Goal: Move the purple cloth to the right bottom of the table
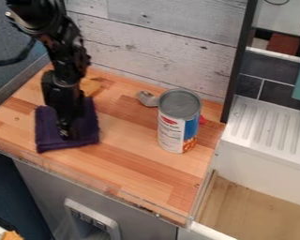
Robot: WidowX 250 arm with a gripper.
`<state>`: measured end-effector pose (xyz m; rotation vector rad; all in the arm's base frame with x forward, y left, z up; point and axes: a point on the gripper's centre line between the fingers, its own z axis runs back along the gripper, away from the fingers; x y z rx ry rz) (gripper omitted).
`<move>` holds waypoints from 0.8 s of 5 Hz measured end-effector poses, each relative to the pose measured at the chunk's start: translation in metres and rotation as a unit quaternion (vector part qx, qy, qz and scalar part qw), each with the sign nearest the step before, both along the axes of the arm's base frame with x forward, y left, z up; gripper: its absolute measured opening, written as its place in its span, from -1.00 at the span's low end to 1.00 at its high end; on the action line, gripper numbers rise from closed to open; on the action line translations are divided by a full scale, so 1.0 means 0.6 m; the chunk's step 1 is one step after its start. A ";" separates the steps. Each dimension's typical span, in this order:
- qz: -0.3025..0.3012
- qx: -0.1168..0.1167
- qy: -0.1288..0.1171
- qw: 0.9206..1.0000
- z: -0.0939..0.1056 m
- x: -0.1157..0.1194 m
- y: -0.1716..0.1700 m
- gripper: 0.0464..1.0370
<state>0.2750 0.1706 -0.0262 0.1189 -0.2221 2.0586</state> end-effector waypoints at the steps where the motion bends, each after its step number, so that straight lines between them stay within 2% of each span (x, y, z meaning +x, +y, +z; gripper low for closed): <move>1: 0.034 0.001 0.004 0.999 -0.001 0.002 0.058 0.93; 3: 0.075 0.000 0.008 0.997 -0.001 0.002 0.123 0.93; 4: 0.081 -0.001 0.013 0.997 -0.001 0.003 0.135 0.93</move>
